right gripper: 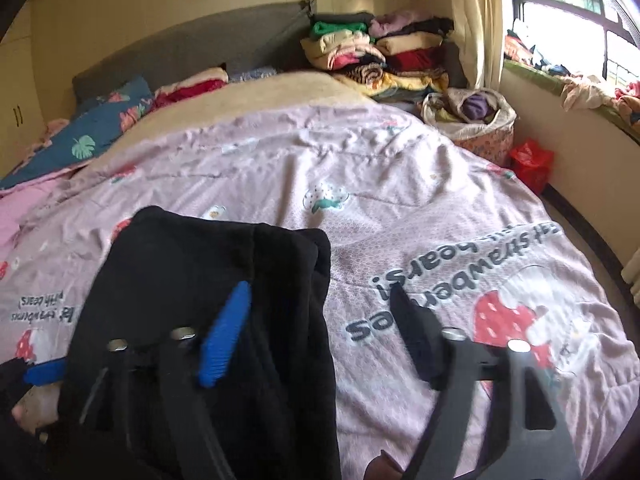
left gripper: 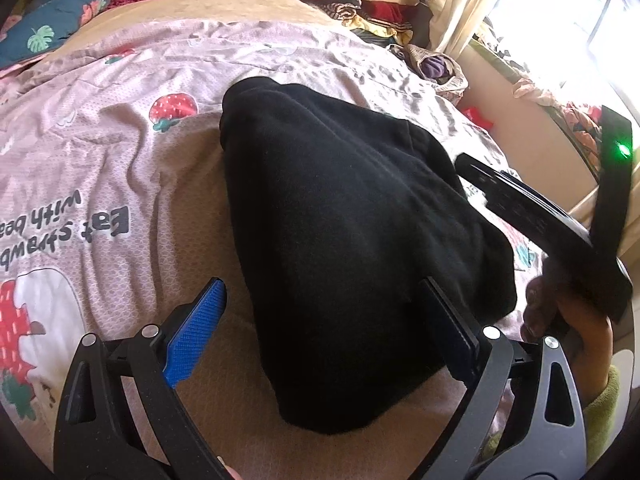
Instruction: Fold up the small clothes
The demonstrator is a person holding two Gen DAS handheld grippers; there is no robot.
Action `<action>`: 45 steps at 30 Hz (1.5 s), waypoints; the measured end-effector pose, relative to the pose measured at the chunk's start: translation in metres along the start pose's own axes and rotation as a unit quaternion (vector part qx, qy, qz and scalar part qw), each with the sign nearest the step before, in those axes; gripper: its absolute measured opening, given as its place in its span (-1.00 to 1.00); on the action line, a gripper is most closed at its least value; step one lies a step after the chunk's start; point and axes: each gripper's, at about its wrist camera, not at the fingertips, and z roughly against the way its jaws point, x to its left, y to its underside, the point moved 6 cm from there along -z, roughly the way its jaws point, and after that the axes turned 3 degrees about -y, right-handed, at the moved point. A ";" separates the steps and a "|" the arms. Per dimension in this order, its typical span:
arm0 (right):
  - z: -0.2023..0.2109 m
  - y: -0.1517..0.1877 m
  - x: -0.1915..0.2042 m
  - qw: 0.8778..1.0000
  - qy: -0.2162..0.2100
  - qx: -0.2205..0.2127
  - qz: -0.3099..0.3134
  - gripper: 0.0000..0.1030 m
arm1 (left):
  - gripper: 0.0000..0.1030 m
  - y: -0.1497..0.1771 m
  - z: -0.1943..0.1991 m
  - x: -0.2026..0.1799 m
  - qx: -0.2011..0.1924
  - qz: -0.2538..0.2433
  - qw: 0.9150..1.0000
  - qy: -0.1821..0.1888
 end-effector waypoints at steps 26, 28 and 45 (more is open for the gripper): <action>0.161 0.094 0.044 0.996 -0.043 -0.073 0.019 0.91 | 0.82 0.064 0.106 0.025 -0.090 -0.028 0.995 -0.036; 0.167 0.100 0.046 0.996 -0.048 -0.079 0.018 0.91 | 0.82 0.072 0.109 0.031 -0.093 -0.025 0.995 -0.036; 0.172 0.162 0.059 0.999 -0.019 -0.023 0.013 0.91 | 0.82 0.112 0.111 0.045 -0.089 -0.005 0.996 -0.026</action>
